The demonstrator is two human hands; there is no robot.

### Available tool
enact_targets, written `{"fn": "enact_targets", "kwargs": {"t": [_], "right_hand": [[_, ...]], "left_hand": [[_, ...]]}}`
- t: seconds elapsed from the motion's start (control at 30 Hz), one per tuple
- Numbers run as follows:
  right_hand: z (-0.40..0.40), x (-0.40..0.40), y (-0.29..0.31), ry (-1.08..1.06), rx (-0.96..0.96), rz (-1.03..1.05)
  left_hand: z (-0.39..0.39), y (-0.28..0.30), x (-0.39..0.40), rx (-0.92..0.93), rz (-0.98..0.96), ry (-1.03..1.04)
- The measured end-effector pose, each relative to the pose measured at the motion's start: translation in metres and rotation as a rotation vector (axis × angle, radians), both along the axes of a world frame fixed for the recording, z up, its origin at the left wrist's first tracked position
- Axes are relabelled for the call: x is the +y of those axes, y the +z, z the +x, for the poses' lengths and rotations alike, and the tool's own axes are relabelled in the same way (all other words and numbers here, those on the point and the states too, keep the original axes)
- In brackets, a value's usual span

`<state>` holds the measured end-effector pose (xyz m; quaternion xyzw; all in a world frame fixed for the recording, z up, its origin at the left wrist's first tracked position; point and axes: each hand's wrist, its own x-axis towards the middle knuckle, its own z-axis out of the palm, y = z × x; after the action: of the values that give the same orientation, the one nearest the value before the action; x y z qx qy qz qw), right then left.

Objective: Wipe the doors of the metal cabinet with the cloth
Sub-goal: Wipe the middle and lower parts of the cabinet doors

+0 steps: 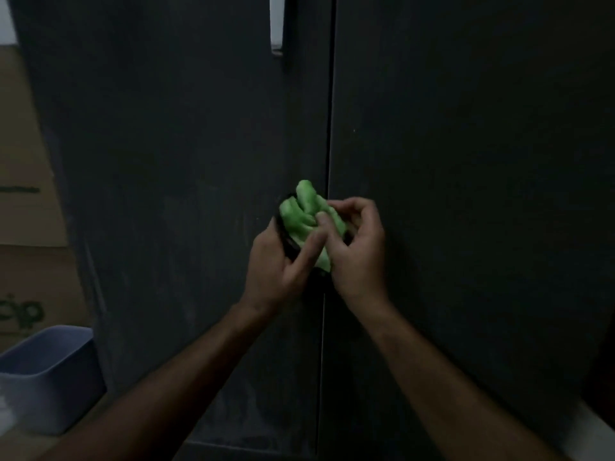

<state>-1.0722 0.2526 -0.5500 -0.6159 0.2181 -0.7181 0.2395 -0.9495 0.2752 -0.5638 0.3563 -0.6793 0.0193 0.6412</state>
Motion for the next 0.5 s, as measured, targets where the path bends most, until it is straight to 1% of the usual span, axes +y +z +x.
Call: {"fn": "enact_targets", "kwargs": {"t": [0.03, 0.13, 0.2, 0.4, 0.43, 0.5], "right_hand": [[-0.001, 0.000, -0.001, 0.023, -0.005, 0.009], [-0.010, -0.005, -0.003, 0.114, 0.104, 0.024], [-0.015, -0.009, -0.001, 0.154, 0.157, 0.034], [-0.023, -0.015, -0.006, 0.071, 0.362, -0.004], [-0.022, -0.014, -0.007, 0.038, 0.402, -0.038], [-0.018, -0.013, -0.009, -0.126, 0.410, -0.138]], "left_hand": [[-0.009, 0.003, 0.000, 0.070, 0.011, -0.026], [-0.022, 0.009, -0.004, 0.275, 0.120, -0.136], [-0.023, 0.012, -0.006, 0.342, 0.178, -0.142], [-0.013, 0.019, -0.010, 0.248, 0.165, -0.051], [-0.011, 0.020, -0.009, 0.204, 0.132, -0.001], [-0.004, 0.022, -0.010, 0.075, 0.026, 0.205]]}}
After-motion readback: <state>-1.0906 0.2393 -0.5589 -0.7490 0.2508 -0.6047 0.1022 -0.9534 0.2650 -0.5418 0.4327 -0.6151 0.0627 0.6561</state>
